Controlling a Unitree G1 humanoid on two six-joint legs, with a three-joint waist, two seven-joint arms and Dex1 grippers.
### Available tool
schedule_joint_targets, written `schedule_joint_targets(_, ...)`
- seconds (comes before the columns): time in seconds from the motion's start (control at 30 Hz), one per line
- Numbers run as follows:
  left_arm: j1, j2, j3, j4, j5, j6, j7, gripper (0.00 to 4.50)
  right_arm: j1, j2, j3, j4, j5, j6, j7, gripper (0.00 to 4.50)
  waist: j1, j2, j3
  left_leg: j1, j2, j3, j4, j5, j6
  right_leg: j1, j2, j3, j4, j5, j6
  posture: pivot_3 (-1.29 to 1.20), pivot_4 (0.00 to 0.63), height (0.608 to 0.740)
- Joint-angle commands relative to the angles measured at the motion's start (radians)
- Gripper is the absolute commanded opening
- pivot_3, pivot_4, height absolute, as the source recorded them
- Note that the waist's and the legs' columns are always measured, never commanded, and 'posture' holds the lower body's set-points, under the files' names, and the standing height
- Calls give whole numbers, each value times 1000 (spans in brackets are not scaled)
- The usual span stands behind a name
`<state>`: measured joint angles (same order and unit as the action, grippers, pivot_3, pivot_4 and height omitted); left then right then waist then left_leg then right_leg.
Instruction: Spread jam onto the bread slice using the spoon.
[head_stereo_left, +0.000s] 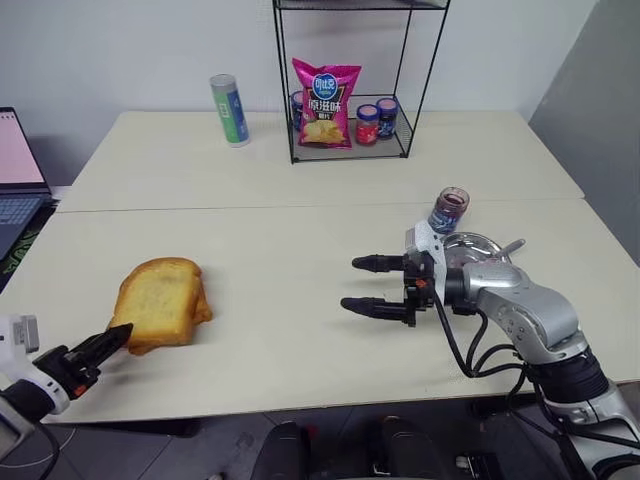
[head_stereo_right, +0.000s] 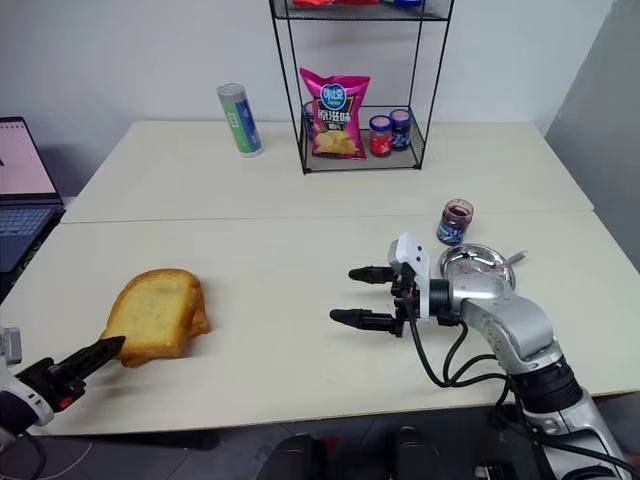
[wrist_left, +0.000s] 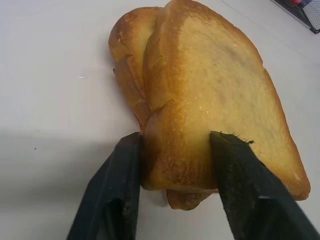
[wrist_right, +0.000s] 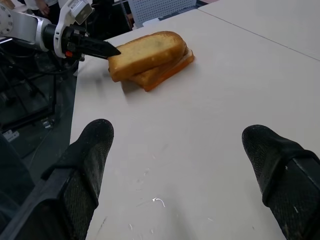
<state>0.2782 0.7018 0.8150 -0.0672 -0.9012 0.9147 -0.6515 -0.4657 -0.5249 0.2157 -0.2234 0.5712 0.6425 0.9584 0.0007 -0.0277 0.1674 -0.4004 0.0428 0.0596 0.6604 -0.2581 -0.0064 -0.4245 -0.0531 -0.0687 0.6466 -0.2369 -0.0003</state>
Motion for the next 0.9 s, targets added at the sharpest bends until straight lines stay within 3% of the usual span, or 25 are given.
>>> schedule_joint_targets(0.03, 10, 8, 31, -15, -11, -5, -4, 1028, -4, 18, -24, -33, 2, -24, -4, 4500, 0, 0, 0, 0, 0, 0, 0, 0, 0, 0, 0, 0, 0, 0, 0, 0, 150, 740)
schedule_joint_targets(0.23, 29, -5, 65, -32, -29, -12, -2, 77, -9, 38, -30, -18, 0, -31, -8, 4500, 0, 0, 0, 0, 0, 0, 0, 0, -1, 0, 0, 0, 0, 0, 0, 0, 150, 740)
schedule_joint_targets(0.4, -21, -22, 129, -75, -101, -7, 75, 18, -25, 43, -41, -1, 4, -25, -9, 4500, 0, -1, 0, 0, 0, 0, 0, -1, -1, 0, 0, 0, 0, 0, 0, 0, 150, 740)
schedule_joint_targets(0.57, -180, 16, 146, -182, -317, 58, 206, 18, -36, 44, -75, -10, 32, 7, -29, 4500, 8, -6, 3, 0, 0, -2, 1, 0, -1, 1, 0, -1, 1, 0, 0, 0, 150, 740)
schedule_joint_targets(0.73, -350, 22, -63, -329, -383, 95, 358, 18, -31, 25, -129, -46, 60, 55, -54, 4500, 20, -9, 6, 0, -1, -1, 2, 0, -1, 2, 0, 0, -1, 5, -2, 0, 150, 740)
schedule_joint_targets(0.83, -454, -73, -248, -388, -398, 86, 450, 18, -13, -13, -181, -93, 92, 98, -75, 4500, 20, -9, 6, 0, -2, 1, 1, -1, -1, 2, -1, 2, -1, 7, 2, 0, 150, 740)
schedule_joint_targets(0.9, -522, -192, -424, -372, -281, 52, 523, 18, 25, -65, -238, -150, 113, 136, -95, 4500, 26, -8, 7, -1, -2, 0, 1, -1, -1, 3, 0, 2, -1, 7, 2, 0, 150, 740)
